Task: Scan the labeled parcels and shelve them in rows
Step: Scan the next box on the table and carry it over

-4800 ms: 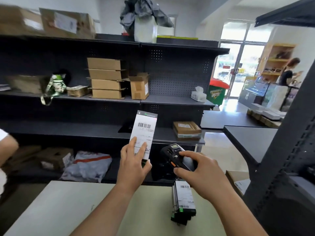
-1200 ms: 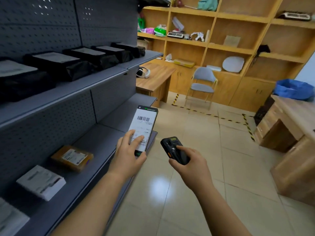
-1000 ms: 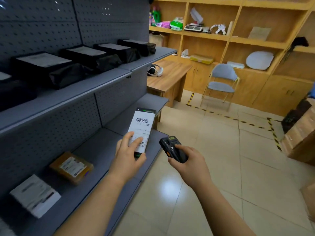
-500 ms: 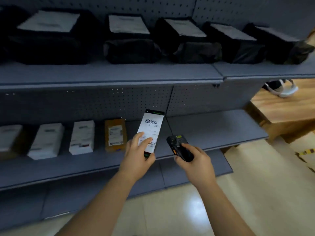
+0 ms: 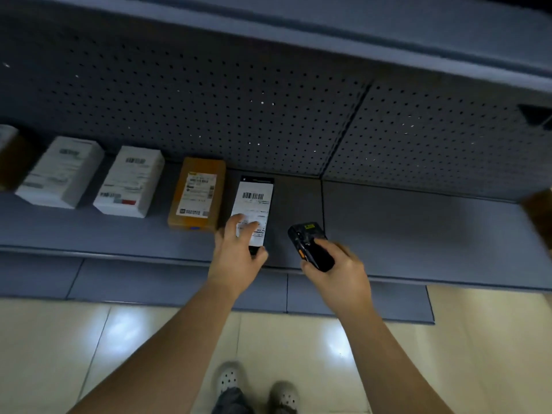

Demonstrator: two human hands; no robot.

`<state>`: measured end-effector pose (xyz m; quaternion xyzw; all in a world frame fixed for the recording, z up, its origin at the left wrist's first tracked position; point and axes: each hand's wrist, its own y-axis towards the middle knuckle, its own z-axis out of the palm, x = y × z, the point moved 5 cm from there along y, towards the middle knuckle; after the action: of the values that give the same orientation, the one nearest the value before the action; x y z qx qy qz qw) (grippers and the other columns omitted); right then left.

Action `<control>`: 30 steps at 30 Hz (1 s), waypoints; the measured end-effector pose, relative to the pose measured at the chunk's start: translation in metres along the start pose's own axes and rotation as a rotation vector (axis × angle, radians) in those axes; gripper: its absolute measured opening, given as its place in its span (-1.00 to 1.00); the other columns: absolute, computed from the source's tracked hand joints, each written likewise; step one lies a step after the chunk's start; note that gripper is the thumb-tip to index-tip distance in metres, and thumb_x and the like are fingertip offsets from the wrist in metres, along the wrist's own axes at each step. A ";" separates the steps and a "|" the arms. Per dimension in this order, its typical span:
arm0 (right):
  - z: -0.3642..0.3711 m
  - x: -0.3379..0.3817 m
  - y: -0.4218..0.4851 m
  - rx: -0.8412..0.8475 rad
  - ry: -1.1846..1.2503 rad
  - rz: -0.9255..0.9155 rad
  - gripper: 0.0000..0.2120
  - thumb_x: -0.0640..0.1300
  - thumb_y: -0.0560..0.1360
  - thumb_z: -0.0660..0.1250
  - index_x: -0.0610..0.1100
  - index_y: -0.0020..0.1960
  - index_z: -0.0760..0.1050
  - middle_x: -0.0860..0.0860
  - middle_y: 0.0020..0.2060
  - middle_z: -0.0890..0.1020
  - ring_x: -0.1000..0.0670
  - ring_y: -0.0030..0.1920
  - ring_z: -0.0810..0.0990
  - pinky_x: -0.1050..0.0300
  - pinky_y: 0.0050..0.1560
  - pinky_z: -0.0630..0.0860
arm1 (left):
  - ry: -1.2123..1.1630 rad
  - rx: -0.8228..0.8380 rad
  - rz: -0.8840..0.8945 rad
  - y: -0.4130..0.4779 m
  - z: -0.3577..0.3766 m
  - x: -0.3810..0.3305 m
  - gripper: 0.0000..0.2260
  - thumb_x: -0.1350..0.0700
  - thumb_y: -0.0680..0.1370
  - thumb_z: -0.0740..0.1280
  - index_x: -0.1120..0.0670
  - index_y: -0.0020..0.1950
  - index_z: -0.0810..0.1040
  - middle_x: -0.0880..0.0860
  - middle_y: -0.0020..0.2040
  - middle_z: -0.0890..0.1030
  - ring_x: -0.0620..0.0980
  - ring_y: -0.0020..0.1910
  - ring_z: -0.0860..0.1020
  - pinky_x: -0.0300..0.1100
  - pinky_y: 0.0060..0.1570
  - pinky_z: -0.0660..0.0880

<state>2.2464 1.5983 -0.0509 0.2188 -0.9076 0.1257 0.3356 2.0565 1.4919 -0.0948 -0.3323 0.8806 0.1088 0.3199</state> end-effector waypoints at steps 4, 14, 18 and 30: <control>0.012 -0.027 0.023 0.012 0.026 -0.032 -0.53 0.04 0.37 0.53 0.09 0.27 0.57 0.07 0.06 0.60 -0.02 0.03 0.59 -0.01 -0.06 0.60 | 0.046 -0.025 -0.047 0.015 0.035 0.007 -0.53 0.05 0.50 0.41 0.02 0.40 0.46 0.06 0.48 0.23 0.20 0.34 0.25 0.12 0.26 0.44; 0.020 -0.070 0.053 0.008 0.086 -0.064 -0.53 0.07 0.35 0.51 0.11 0.25 0.57 0.14 0.08 0.59 0.06 0.05 0.57 0.03 -0.03 0.59 | 0.240 -0.059 -0.069 0.048 0.081 0.023 -0.54 -0.03 0.50 0.40 0.05 0.38 0.49 0.11 0.47 0.32 0.22 0.32 0.33 0.13 0.23 0.45; 0.018 -0.071 0.062 0.005 0.079 -0.042 -0.53 0.06 0.36 0.52 0.12 0.26 0.57 0.18 0.06 0.57 0.06 0.03 0.58 0.03 -0.05 0.59 | 0.222 -0.019 -0.054 0.061 0.084 0.020 -0.52 -0.03 0.53 0.37 0.01 0.44 0.44 0.08 0.52 0.26 0.21 0.37 0.28 0.08 0.28 0.40; 0.018 -0.059 0.057 -0.006 0.057 -0.067 -0.54 0.05 0.36 0.52 0.10 0.25 0.58 0.13 0.07 0.60 0.05 0.02 0.59 0.00 -0.05 0.60 | 0.213 -0.008 -0.013 0.080 0.073 0.015 -0.48 -0.15 0.55 0.31 0.00 0.47 0.40 0.09 0.53 0.24 0.18 0.41 0.24 0.08 0.31 0.35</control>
<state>2.2486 1.6600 -0.1086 0.2445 -0.8902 0.1180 0.3659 2.0312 1.5745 -0.1624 -0.3489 0.9069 0.0742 0.2242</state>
